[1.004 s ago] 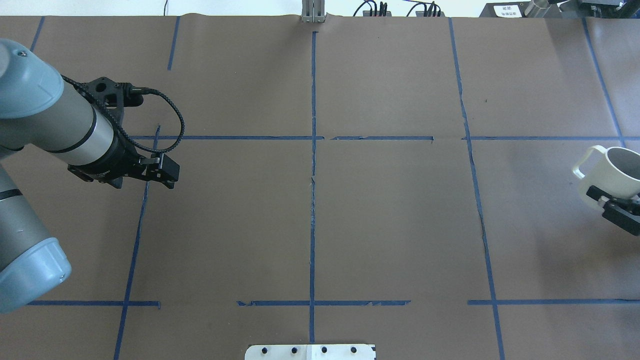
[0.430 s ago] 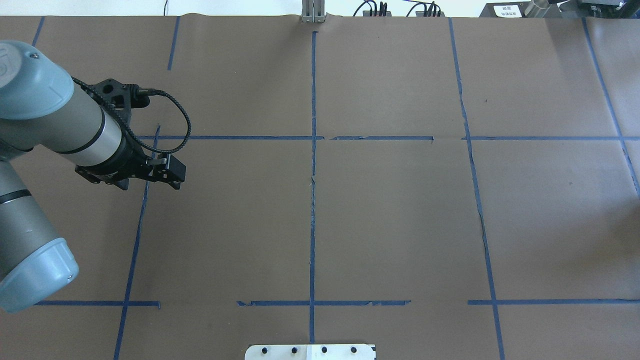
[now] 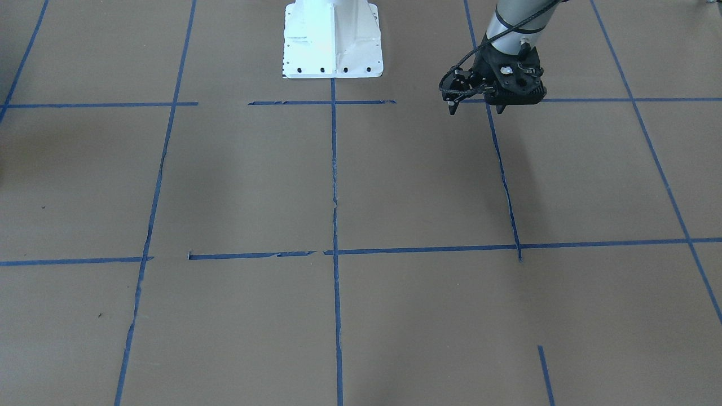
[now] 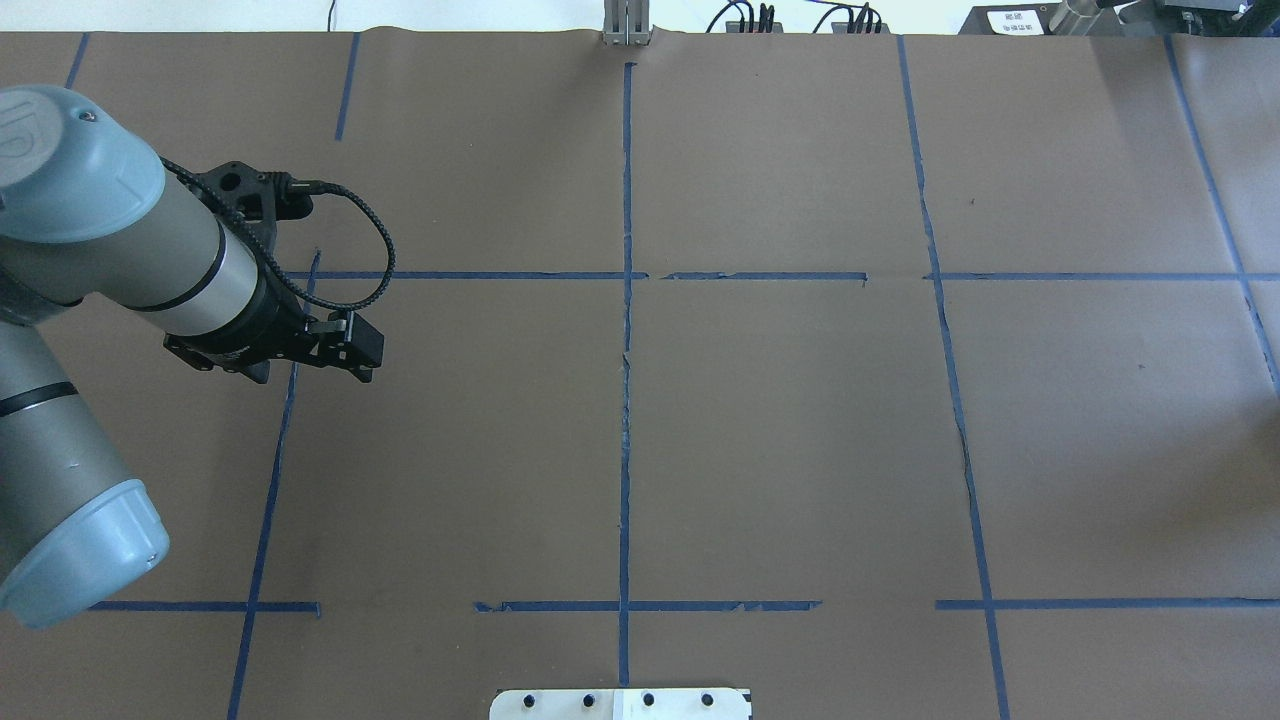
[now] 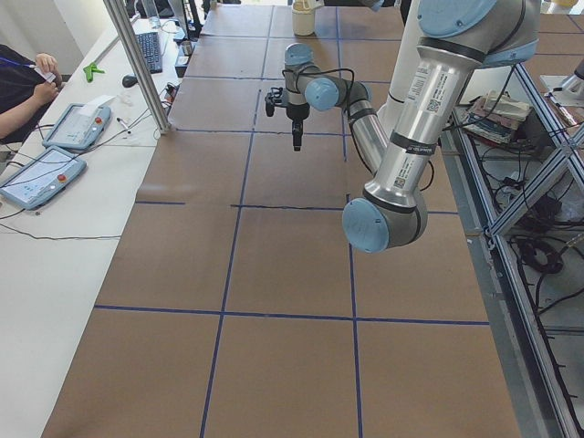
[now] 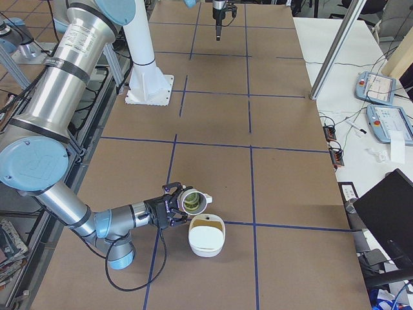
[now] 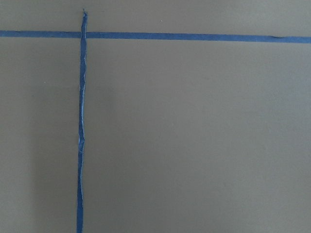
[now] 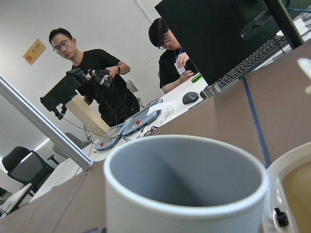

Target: Left arm hands cup to right arm to dump lemon

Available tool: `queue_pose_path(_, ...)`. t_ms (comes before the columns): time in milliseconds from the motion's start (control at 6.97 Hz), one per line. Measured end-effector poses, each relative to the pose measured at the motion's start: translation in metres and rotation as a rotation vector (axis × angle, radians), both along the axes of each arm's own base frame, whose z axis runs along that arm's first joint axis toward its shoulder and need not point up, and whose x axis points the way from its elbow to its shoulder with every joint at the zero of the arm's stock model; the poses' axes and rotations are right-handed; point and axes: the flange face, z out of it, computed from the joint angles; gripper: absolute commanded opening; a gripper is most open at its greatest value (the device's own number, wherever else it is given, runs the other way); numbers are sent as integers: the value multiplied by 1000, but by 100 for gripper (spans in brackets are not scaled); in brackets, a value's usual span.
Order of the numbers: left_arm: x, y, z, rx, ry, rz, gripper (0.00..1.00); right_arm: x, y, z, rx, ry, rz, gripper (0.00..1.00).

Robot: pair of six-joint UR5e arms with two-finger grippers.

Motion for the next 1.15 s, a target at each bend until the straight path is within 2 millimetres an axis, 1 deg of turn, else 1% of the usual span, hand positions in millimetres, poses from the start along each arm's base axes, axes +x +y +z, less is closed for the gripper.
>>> queue_pose_path(287,0,0,-1,2,1,0,100,-13,-14,-8,-55,-250,11,42)
queue_pose_path(430,0,1,-1,3,2,0,100,-16,-18,-11,-72,-360,13,42)
queue_pose_path(1147,-3,2,-3,7,5,-1,100,-7,-31,-18,-170,-797,50,41)
